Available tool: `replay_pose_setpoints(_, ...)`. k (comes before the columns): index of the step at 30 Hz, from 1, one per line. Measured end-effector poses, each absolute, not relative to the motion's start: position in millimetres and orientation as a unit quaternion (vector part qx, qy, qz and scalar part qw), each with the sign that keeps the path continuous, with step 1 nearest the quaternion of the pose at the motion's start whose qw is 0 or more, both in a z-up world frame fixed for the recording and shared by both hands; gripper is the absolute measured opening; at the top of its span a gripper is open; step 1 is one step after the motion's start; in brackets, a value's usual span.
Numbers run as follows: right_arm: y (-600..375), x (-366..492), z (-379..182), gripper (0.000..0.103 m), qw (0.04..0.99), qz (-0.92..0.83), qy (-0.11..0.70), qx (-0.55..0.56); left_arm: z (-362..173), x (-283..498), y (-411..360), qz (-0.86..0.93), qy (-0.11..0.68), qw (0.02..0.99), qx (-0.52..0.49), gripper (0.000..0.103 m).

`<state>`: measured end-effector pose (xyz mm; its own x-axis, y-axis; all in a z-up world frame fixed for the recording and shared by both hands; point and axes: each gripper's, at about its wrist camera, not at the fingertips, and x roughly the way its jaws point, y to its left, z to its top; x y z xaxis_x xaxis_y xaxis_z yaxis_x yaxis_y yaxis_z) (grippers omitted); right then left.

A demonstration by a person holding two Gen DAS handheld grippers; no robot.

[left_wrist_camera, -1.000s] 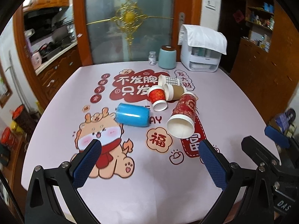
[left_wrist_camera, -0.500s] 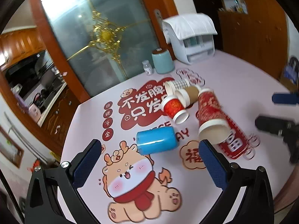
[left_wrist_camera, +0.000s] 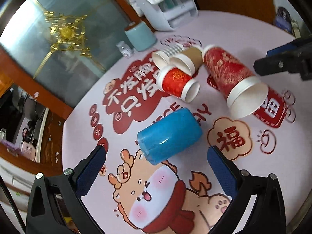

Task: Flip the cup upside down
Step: 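Move the left gripper down toward the blue cup lying on its side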

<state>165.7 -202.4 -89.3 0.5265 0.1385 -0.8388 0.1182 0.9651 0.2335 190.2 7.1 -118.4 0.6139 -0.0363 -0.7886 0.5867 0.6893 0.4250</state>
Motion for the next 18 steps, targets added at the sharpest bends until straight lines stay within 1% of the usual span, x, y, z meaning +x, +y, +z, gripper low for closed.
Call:
replay_pose_setpoints(8,-225,174,-116,0.063,0.851,-0.017,0.496,0.174,-156,225,-4,-0.223,0.403,0.774,0.436,0.102)
replay_pose_setpoints(17,-241,160,-142,0.063,0.839,-0.041,0.514,0.174,-199,243,-20,-0.249,0.391,0.713,0.526,0.103)
replay_pose_setpoints(18,-243,158,-143,0.063,0.839,-0.043,0.513,0.174,-203,243,-22,-0.252,0.393,0.706,0.532,0.101)
